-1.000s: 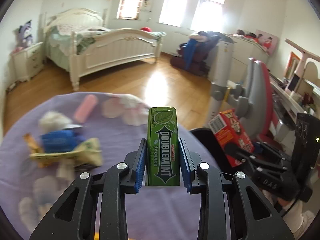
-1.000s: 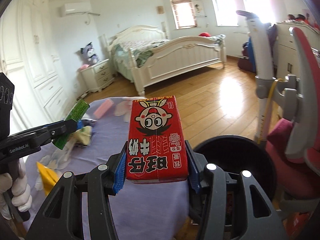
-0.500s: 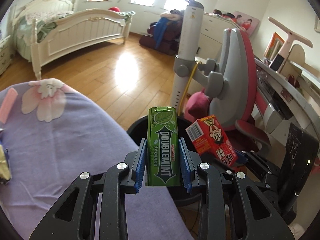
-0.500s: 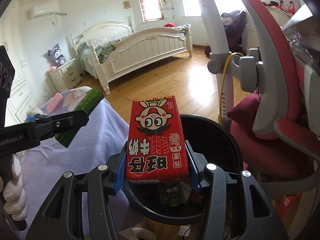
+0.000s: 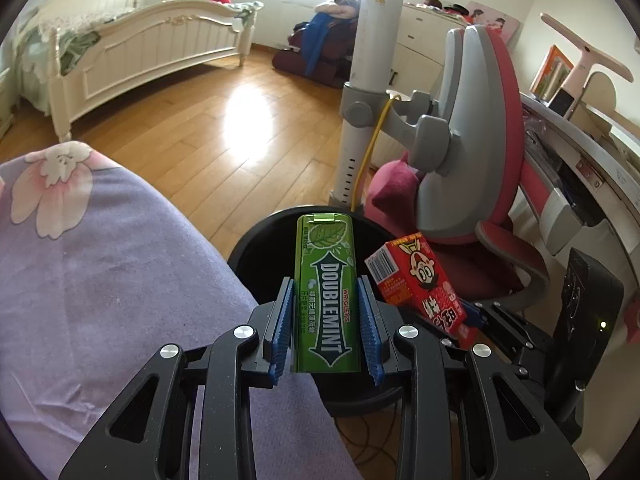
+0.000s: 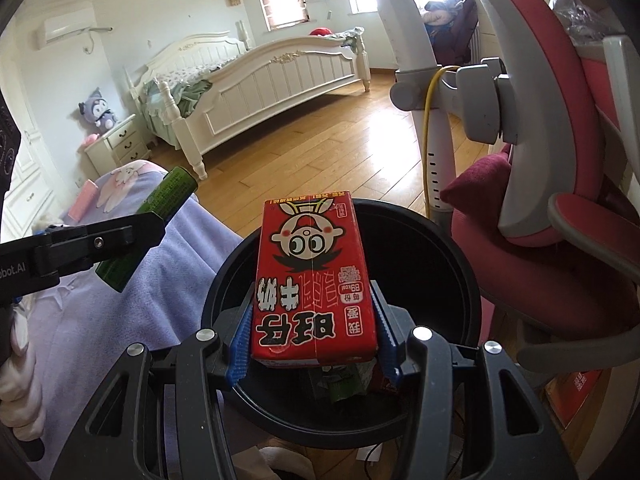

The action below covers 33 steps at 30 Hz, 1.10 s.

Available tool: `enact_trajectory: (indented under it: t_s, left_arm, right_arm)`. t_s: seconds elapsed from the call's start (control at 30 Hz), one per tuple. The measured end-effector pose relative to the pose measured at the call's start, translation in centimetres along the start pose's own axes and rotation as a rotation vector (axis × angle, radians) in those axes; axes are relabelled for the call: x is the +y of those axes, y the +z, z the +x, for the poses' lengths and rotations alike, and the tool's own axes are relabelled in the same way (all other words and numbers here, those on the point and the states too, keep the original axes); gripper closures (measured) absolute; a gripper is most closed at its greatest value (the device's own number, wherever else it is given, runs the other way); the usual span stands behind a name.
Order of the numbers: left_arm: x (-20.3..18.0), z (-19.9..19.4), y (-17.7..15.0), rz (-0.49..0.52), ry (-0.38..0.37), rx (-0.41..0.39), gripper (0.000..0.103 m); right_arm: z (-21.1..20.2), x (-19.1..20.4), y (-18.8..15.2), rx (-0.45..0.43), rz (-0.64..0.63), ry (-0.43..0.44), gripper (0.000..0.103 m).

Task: Collect trash
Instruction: 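Carry the red box and gum pack over the bin and open both grippers, then move both grippers back over the trash on the table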

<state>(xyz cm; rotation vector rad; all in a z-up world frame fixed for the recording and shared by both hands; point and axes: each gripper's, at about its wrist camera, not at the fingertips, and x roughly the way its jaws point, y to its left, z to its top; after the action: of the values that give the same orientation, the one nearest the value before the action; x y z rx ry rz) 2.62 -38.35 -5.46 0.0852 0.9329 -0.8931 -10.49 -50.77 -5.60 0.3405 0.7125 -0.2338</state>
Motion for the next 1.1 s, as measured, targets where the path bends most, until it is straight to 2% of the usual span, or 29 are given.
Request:
enact_trajectory:
  t_s: [0.67,0.8,0.87,0.9,0.97,1.07,1.1]
  left_arm:
    - [-0.4,1.2,0.0,0.010,-0.009,0.024,0.071]
    - [-0.9,1.4,0.1,0.032,-0.003,0.029,0.071]
    - [-1.2,1.0,0.1,0.048,0.007,0.011,0.071]
    - [-1.4,0.8,0.2,0.057,0.016,0.007,0.062]
    - [-1.7,0.0,0.2,0.073,0.038,-0.014,0.049]
    - [-1.9,-1.3,0.2,0.080,0.040,-0.033,0.048]
    - [-1.8,-1.8,0.2,0.078,0.045,-0.039,0.045]
  right_arm:
    - [0.7,-0.8,0.0,0.019,0.024,-0.005,0.052]
    - [0.9,-1.1,0.1,0.037,0.031,-0.012,0.050]
    - [1.0,-1.2,0.0,0.043,0.026,-0.021,0.045]
    - [0.9,-1.1,-0.1,0.043,0.022,-0.026,0.041]
    - [0.7,-0.9,-0.1,0.038,0.011,-0.030,0.039]
    - [0.3,-0.4,-0.1,0.036,0.006,-0.023,0.039]
    - [0.2,-0.2,-0.1,0.036,0.003,-0.019,0.039]
